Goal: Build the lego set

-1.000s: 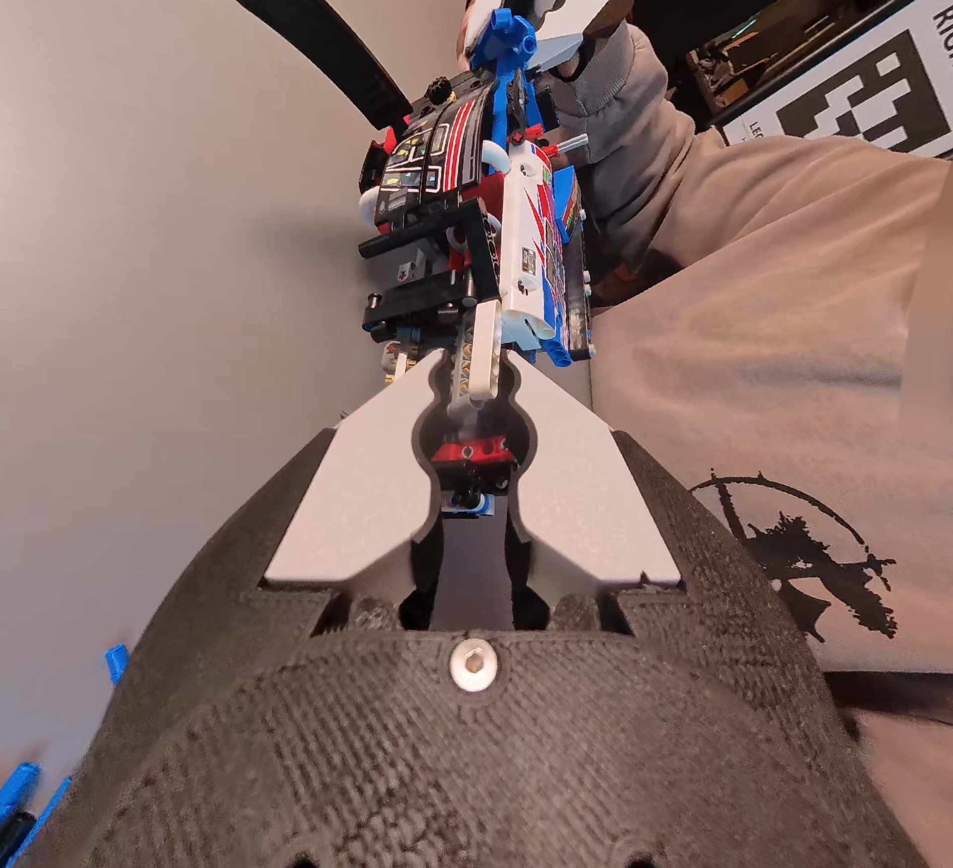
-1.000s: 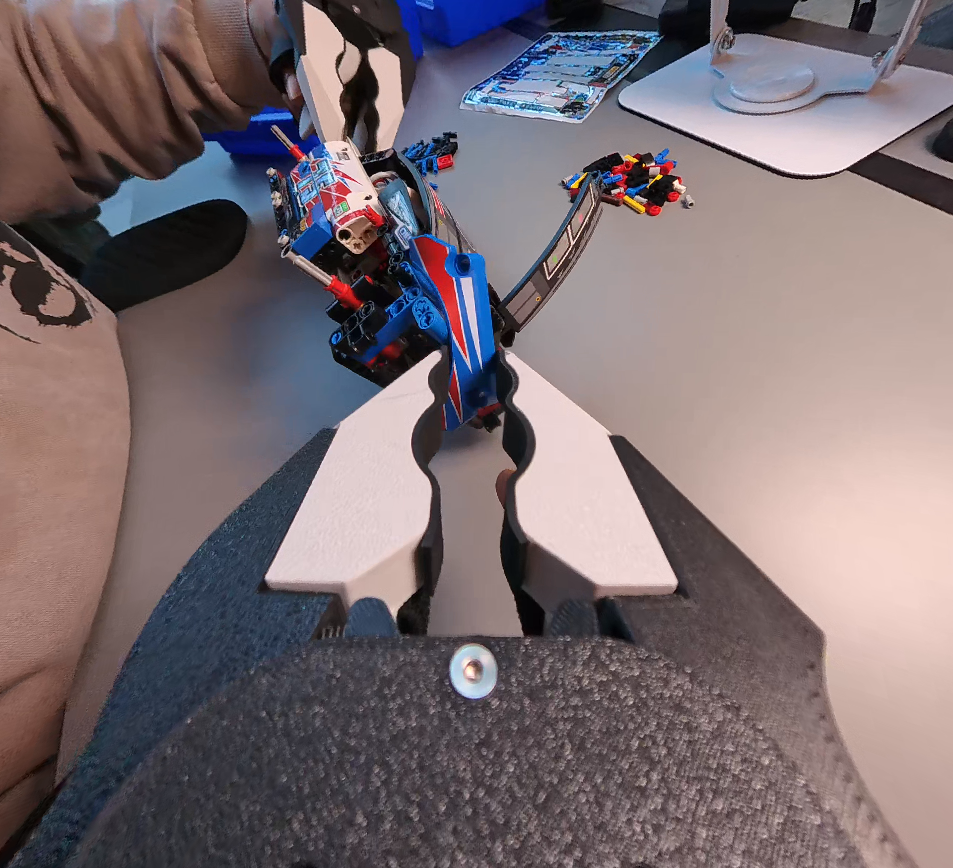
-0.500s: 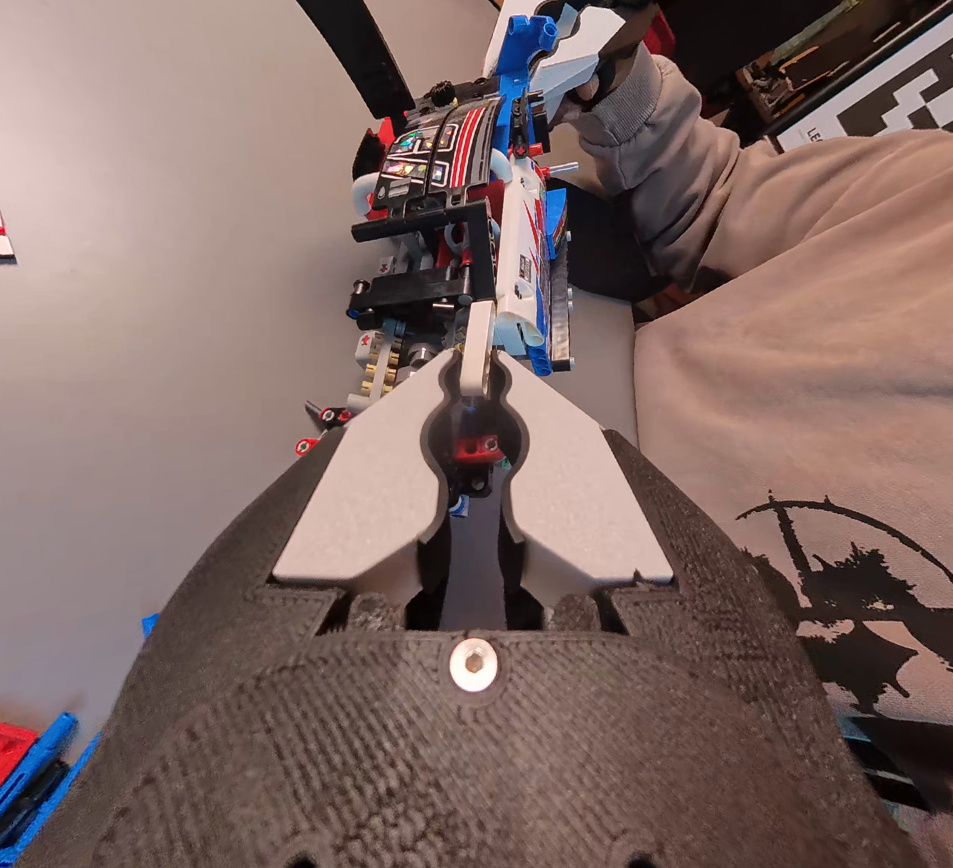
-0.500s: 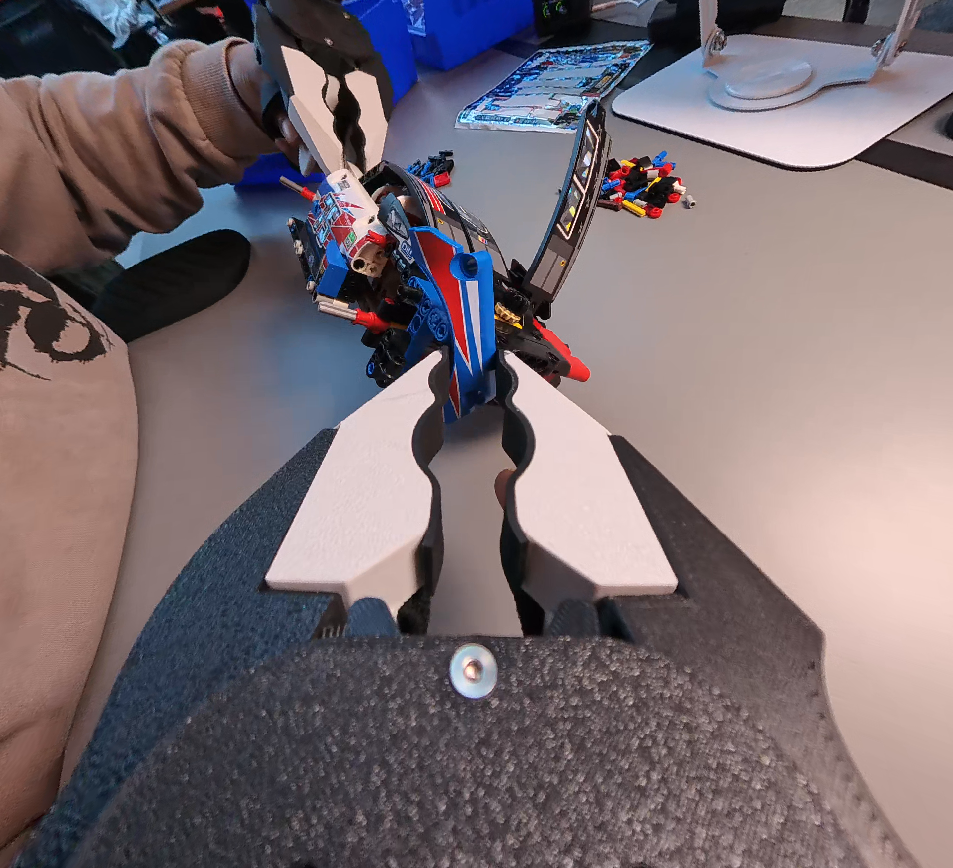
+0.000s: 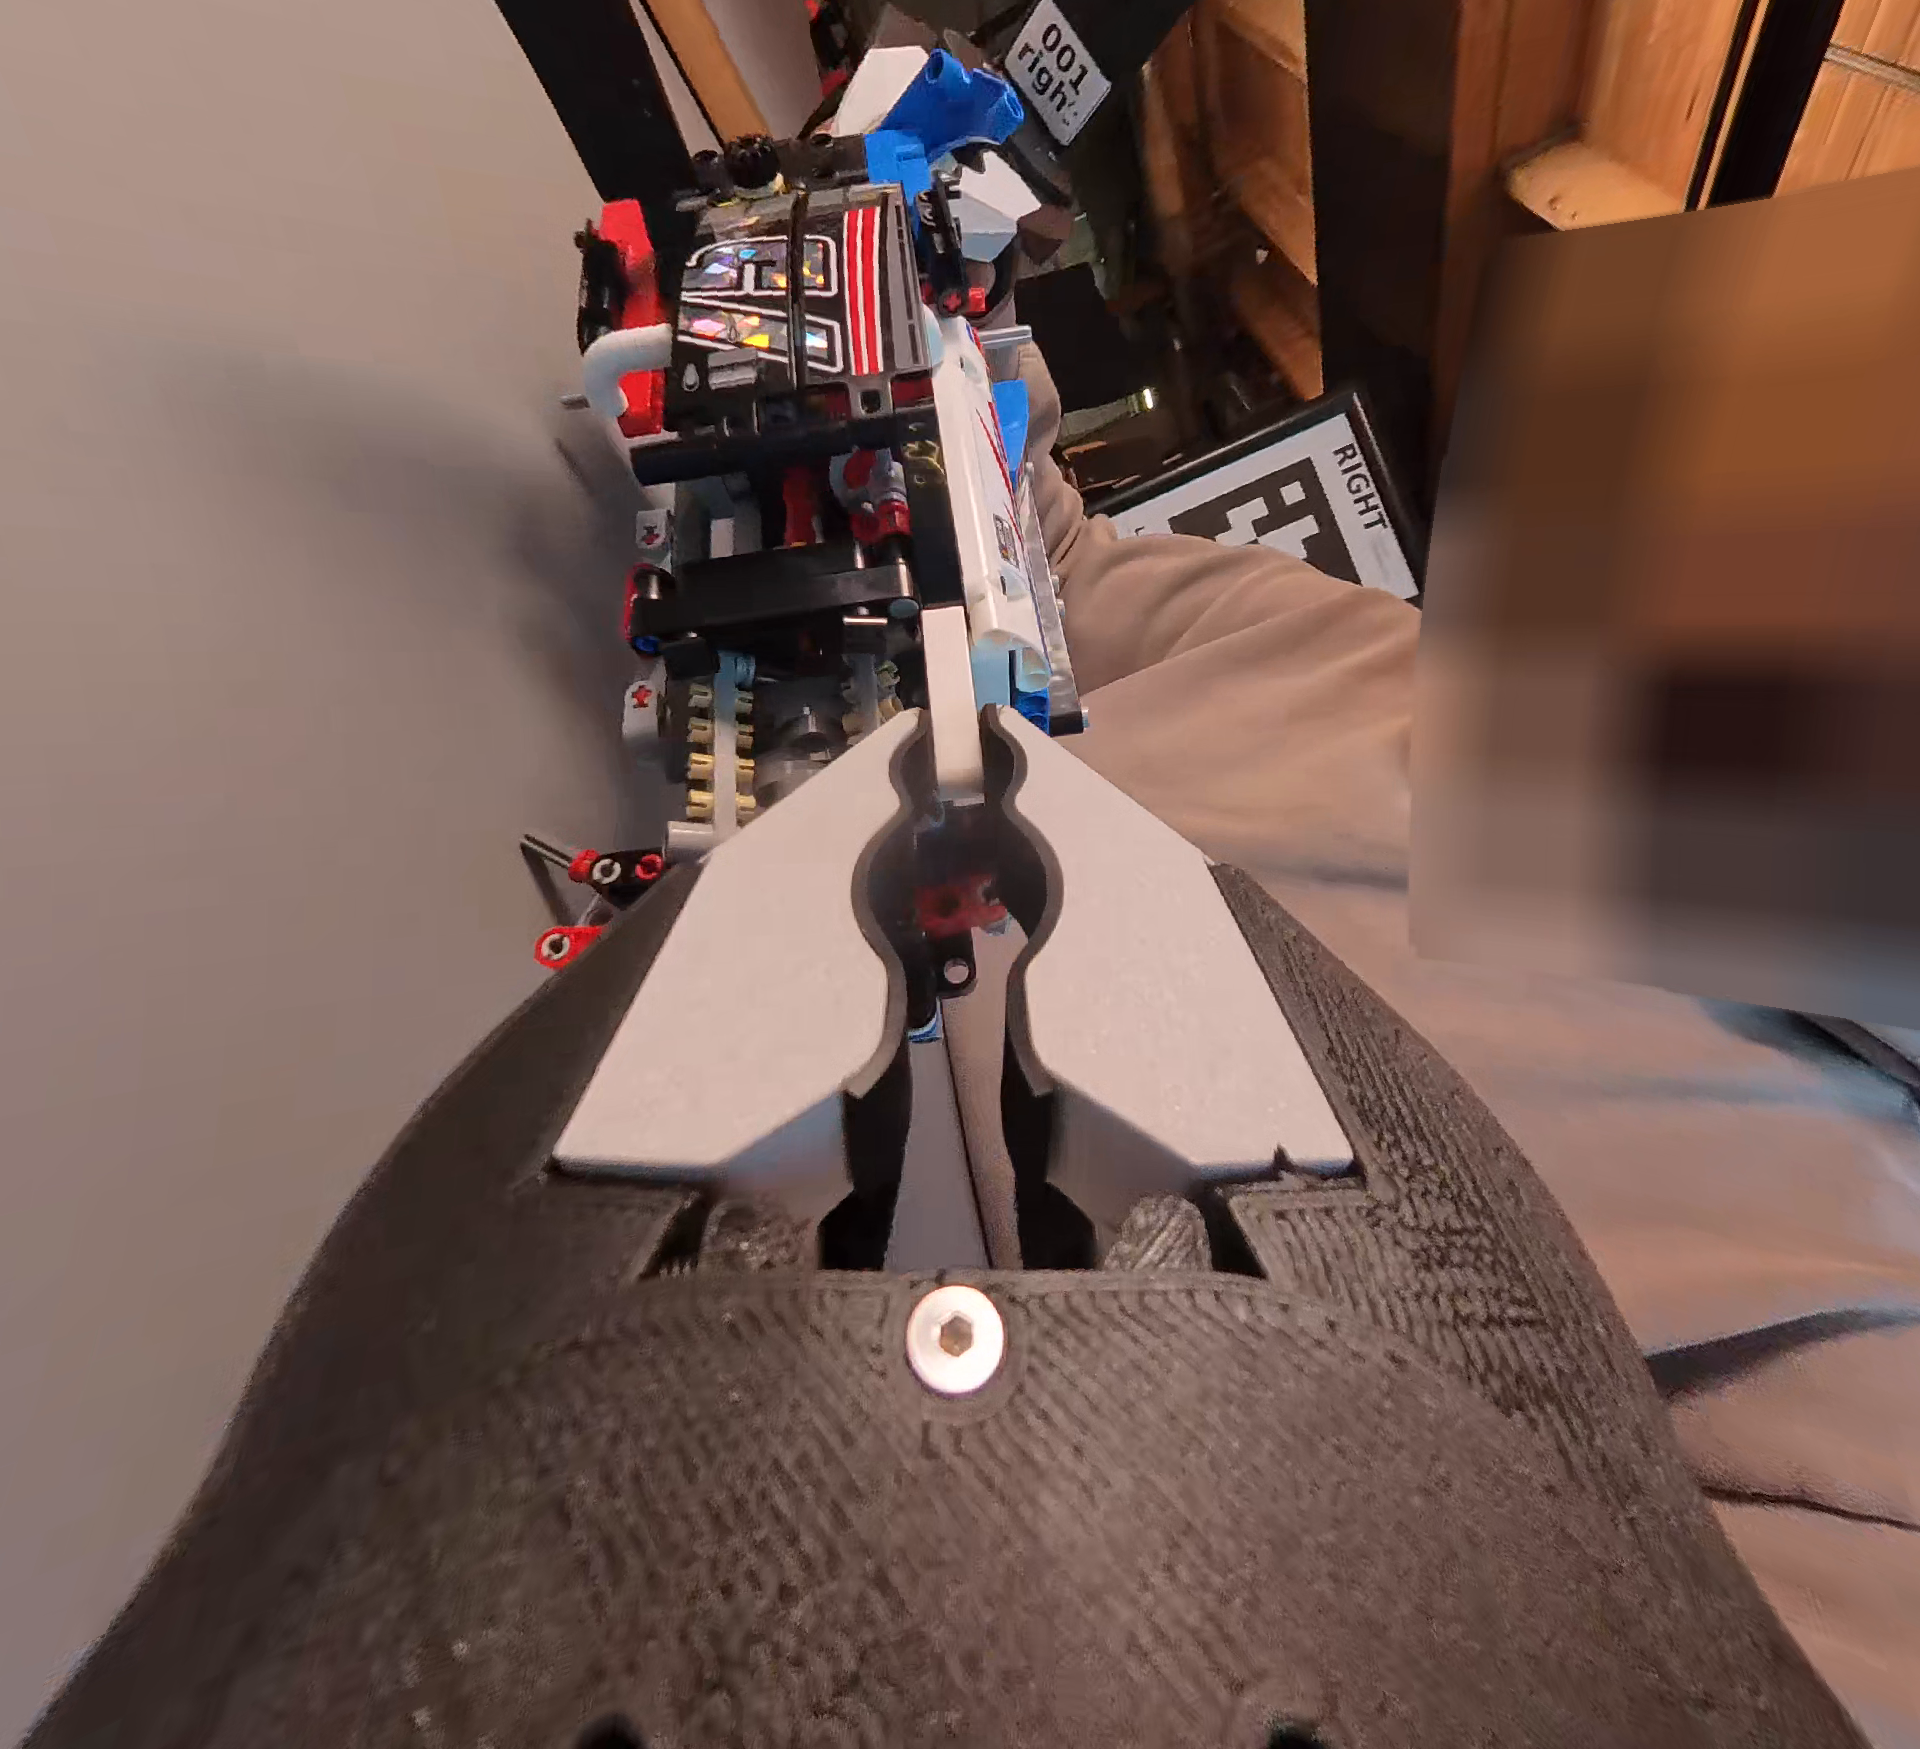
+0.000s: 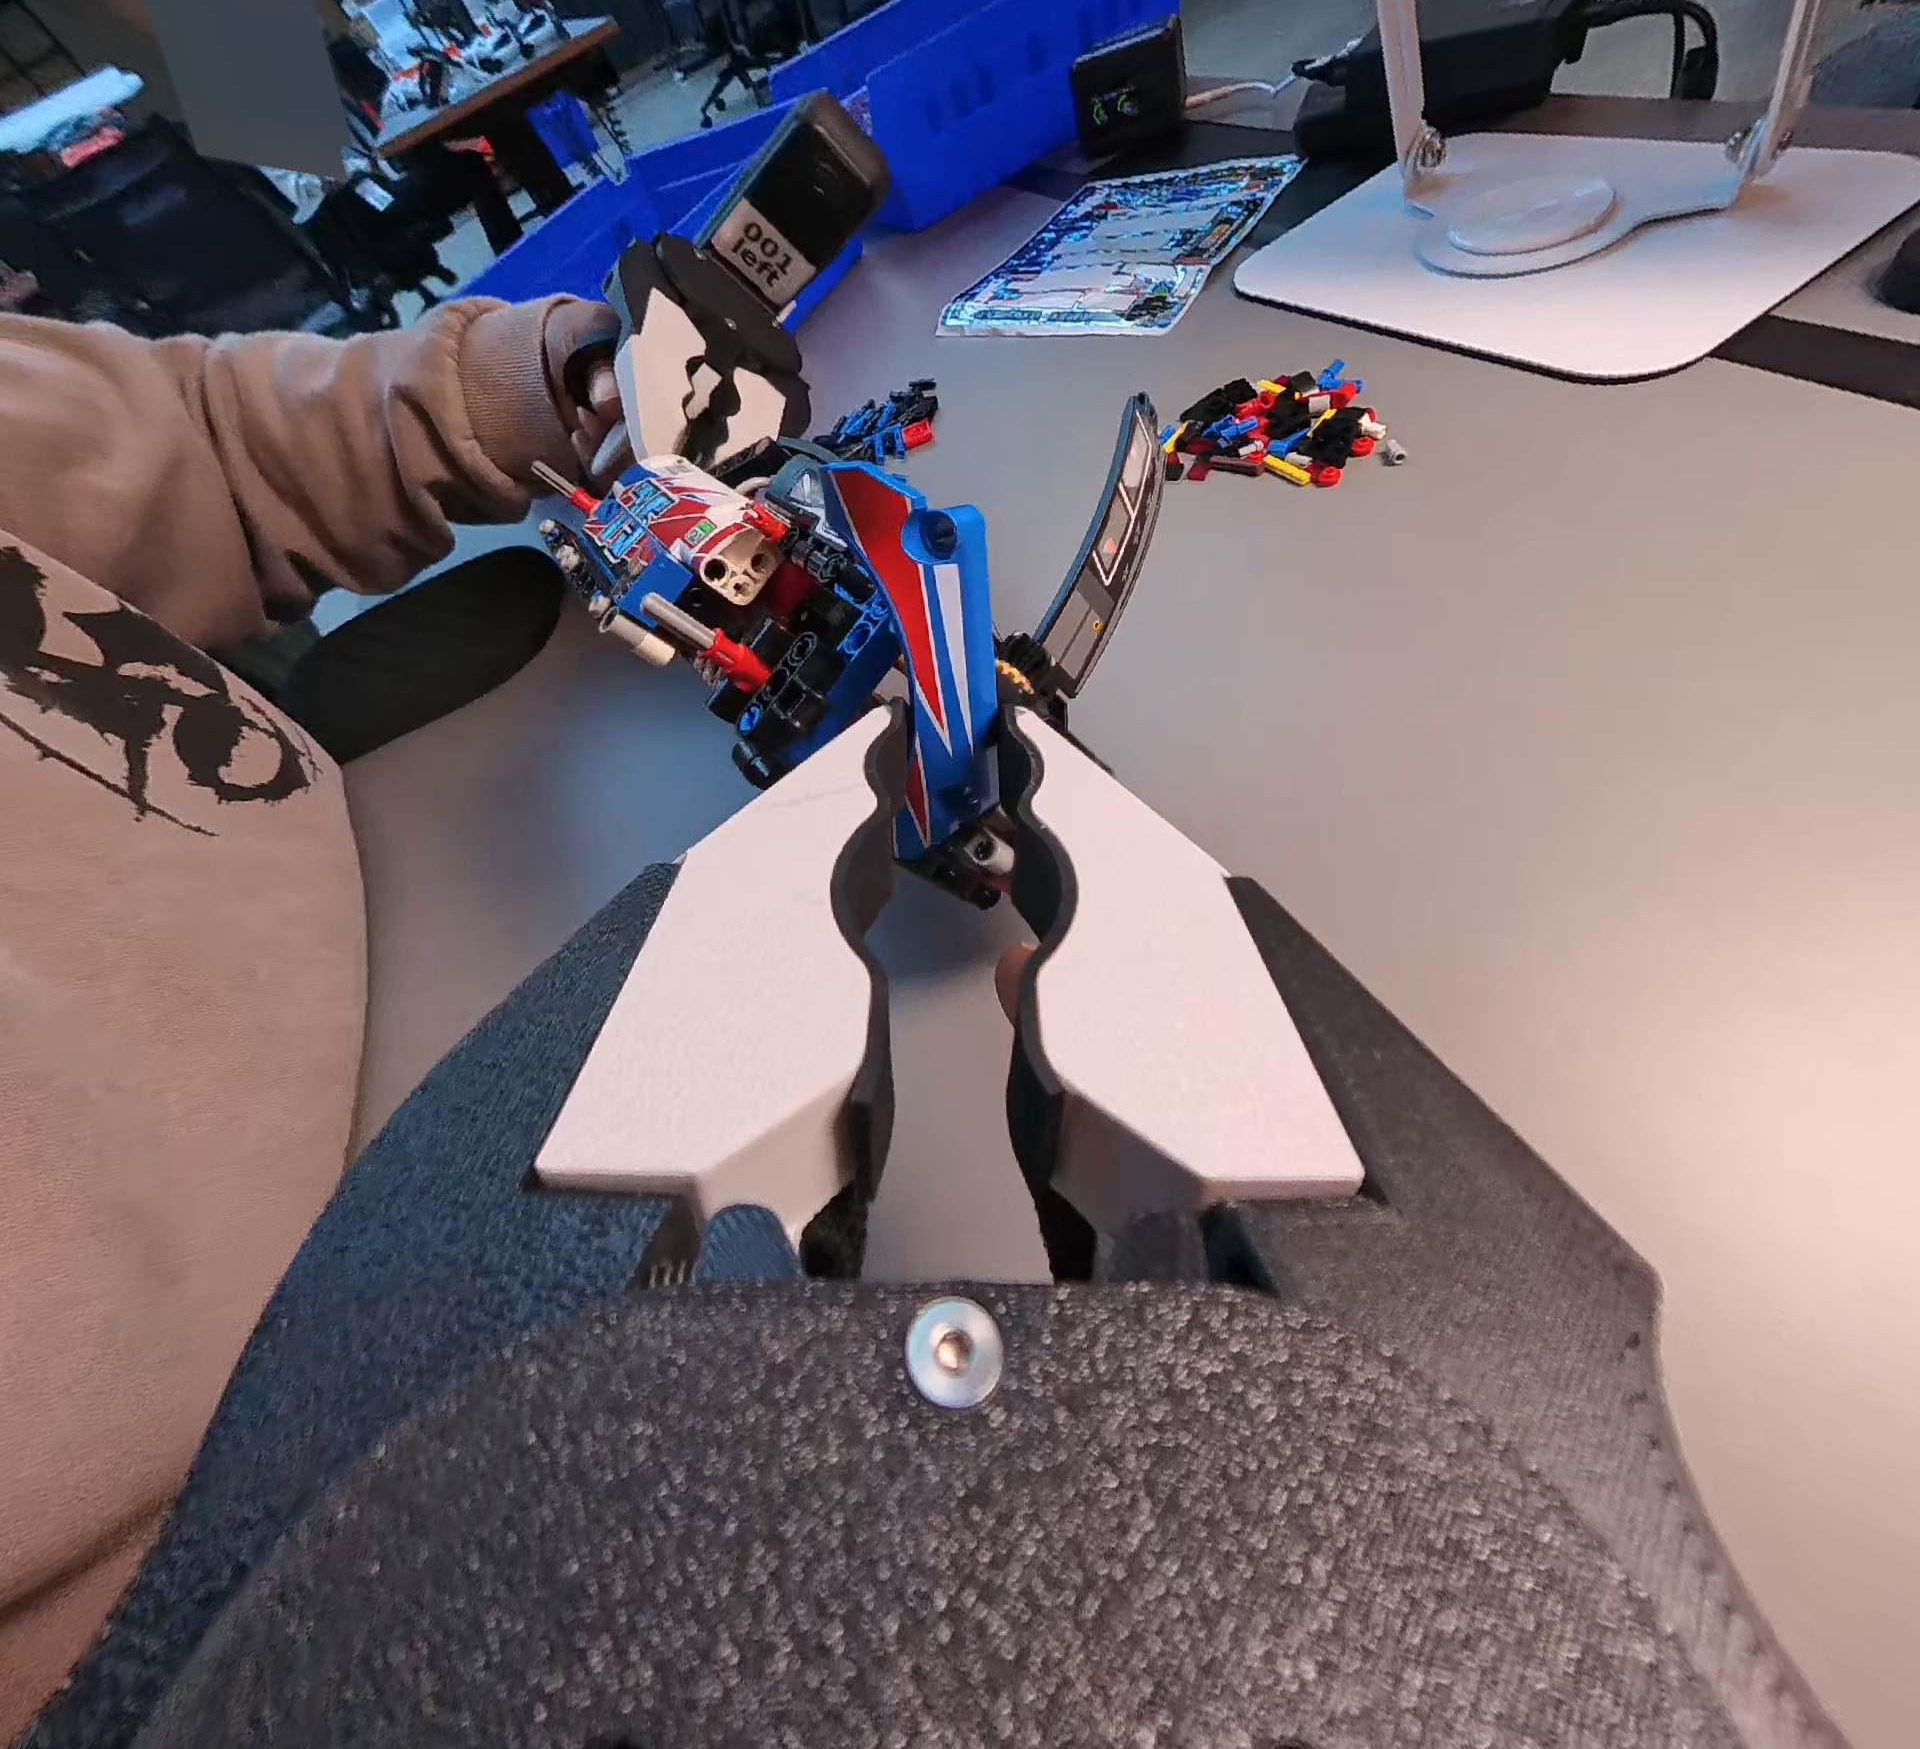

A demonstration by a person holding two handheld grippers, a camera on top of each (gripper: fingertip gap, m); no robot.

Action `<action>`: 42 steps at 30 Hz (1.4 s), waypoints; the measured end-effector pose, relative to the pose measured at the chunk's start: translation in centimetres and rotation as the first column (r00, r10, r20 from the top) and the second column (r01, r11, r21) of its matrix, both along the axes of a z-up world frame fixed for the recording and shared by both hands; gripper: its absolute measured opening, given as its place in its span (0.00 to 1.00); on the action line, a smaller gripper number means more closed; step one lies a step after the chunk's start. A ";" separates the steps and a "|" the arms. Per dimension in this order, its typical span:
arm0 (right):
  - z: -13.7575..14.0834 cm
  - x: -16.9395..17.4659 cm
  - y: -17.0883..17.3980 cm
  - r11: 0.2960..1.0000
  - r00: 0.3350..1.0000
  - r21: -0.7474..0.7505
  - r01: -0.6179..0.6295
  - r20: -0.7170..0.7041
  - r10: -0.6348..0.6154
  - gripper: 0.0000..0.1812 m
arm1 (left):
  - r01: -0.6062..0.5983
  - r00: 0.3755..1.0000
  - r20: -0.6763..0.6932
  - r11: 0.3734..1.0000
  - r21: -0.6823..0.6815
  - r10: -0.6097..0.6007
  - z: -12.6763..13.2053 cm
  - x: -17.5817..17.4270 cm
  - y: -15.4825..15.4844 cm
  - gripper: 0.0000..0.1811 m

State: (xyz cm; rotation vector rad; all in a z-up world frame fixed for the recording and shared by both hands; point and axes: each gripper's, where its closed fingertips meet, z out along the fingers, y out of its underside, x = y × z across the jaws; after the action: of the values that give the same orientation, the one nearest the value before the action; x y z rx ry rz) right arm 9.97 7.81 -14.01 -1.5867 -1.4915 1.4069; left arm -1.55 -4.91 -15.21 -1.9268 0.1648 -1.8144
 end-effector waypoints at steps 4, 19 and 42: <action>-0.8 -0.5 0.5 0.999 1.000 -0.047 0.003 0.031 -0.002 0.07 | -0.097 0.994 -0.042 0.993 0.059 0.100 0.2 -1.1 1.0 0.04; -1.4 -2.4 -1.0 0.982 0.999 -0.189 -0.009 0.032 0.015 0.07 | 0.178 0.708 -0.628 0.778 0.602 0.324 -3.2 -0.3 -4.0 0.29; -1.8 -0.6 -2.2 0.981 0.999 -0.193 0.000 -0.050 -0.010 0.07 | 0.646 0.126 -0.750 0.520 0.559 0.650 -8.2 0.4 -8.0 0.22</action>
State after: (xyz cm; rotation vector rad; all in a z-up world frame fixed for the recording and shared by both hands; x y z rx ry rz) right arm 9.38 5.64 -15.82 -1.6538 -1.3545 1.6190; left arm -1.19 -12.90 -23.44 -1.7865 1.2854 0.2944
